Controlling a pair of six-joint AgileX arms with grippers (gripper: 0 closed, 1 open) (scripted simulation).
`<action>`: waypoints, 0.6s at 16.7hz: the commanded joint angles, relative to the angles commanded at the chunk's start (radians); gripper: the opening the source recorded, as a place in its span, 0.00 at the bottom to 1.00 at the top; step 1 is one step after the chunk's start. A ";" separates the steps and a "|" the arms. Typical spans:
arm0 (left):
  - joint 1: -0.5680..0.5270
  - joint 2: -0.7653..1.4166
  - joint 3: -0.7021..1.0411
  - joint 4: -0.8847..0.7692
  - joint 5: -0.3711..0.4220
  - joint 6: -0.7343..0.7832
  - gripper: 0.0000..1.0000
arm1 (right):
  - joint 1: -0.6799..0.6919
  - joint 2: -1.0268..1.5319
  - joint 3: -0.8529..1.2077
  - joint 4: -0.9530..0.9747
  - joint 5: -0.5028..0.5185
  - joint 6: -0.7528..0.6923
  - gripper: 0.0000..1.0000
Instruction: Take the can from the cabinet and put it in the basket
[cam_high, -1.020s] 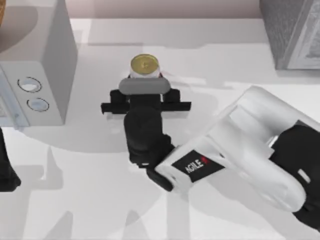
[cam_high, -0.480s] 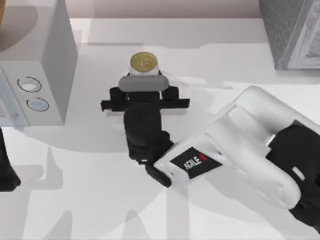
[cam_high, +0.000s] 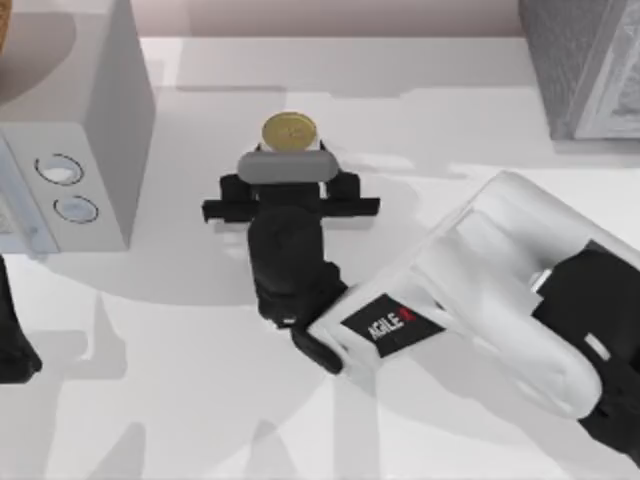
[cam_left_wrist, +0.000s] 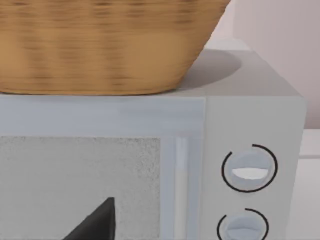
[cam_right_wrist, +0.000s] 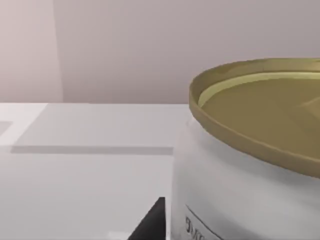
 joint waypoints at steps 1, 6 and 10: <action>0.000 0.000 0.000 0.000 0.000 0.000 1.00 | 0.000 0.000 0.000 0.000 0.000 0.000 0.90; 0.000 0.000 0.000 0.000 0.000 0.000 1.00 | 0.000 0.000 0.000 0.000 0.000 0.000 1.00; 0.000 0.000 0.000 0.000 0.000 0.000 1.00 | 0.000 0.000 0.000 0.000 0.000 0.000 1.00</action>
